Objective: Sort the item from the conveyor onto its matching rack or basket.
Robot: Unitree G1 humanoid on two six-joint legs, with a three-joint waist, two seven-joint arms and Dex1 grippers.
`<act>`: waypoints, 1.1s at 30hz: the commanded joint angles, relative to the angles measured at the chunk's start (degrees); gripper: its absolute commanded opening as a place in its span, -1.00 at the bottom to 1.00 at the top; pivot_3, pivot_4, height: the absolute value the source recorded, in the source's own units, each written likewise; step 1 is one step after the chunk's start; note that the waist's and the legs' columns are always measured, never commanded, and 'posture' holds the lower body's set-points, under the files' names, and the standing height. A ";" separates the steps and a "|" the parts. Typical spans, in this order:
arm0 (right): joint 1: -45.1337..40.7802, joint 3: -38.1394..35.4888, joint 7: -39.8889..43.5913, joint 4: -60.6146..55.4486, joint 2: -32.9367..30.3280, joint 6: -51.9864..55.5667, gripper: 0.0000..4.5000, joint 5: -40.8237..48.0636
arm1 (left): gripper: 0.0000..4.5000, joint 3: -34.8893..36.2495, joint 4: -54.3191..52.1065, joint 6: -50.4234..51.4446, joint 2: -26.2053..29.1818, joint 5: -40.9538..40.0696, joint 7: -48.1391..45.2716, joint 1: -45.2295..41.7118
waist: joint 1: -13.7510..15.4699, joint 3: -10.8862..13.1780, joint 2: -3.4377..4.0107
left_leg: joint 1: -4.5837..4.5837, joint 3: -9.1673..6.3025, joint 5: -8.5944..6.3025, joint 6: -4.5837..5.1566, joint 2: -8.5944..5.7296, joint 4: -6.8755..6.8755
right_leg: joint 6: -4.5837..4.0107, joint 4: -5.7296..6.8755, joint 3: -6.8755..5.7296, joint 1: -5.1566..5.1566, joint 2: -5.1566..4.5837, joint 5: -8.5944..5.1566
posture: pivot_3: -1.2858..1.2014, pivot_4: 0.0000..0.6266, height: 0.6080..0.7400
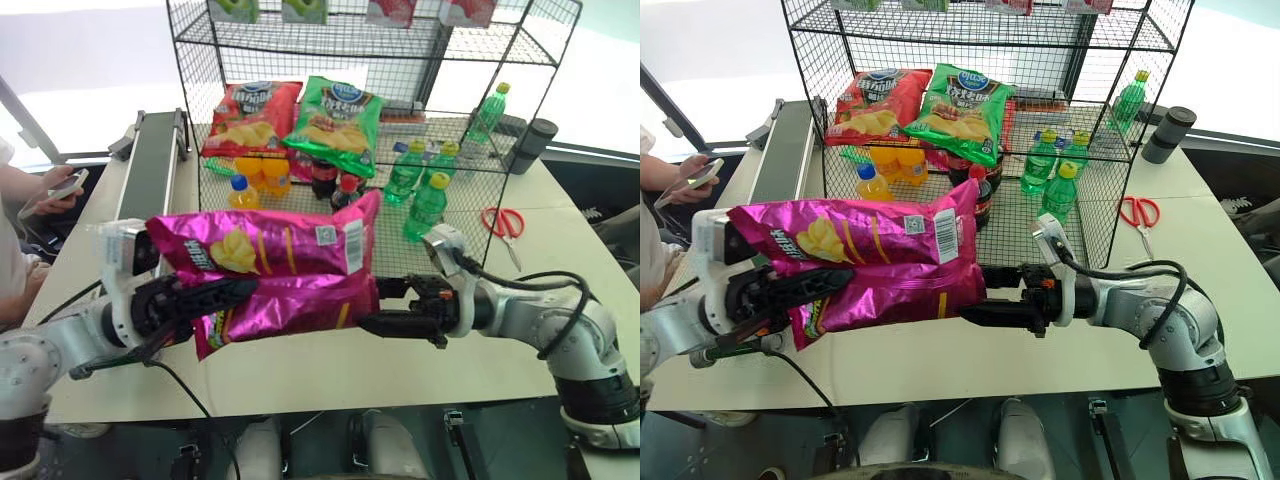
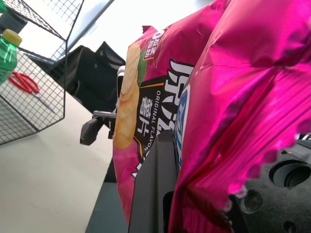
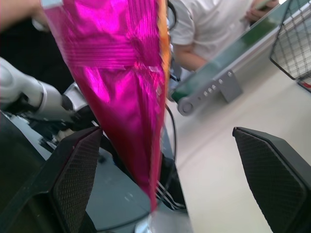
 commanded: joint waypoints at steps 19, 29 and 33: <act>-3.39 2.01 -3.57 0.62 0.75 5.25 -0.04 1.88 | -1.00 -2.81 1.00 -4.05 -11.81 16.35 -1.34 -4.07 | 1.21 -0.03 -0.06 | -0.05 0.02 -0.01 0.02 0.00 0.01 | 0.01 -0.06 0.02 -0.03 -0.02 0.00 | 0.03 -0.52 1.00; -0.43 0.13 -1.88 -0.50 -2.17 -0.50 -0.96 -5.59 | 0.07 -0.57 3.90 -4.53 -11.79 19.03 0.19 -3.85 | 1.23 -0.03 -0.06 | -0.07 0.01 -0.02 0.04 -0.01 0.01 | 0.01 -0.07 0.02 -0.04 -0.02 0.00 | 0.03 -0.52 1.00; 5.35 -4.49 -0.85 -3.56 -6.78 -2.90 -0.96 -7.37 | 0.94 -0.19 4.55 -4.67 -10.68 20.76 -1.37 -3.03 | 1.39 -0.02 -0.06 | -0.10 0.02 -0.04 0.06 -0.02 0.00 | 0.01 -0.10 0.01 -0.05 -0.04 0.00 | 0.03 -0.52 1.00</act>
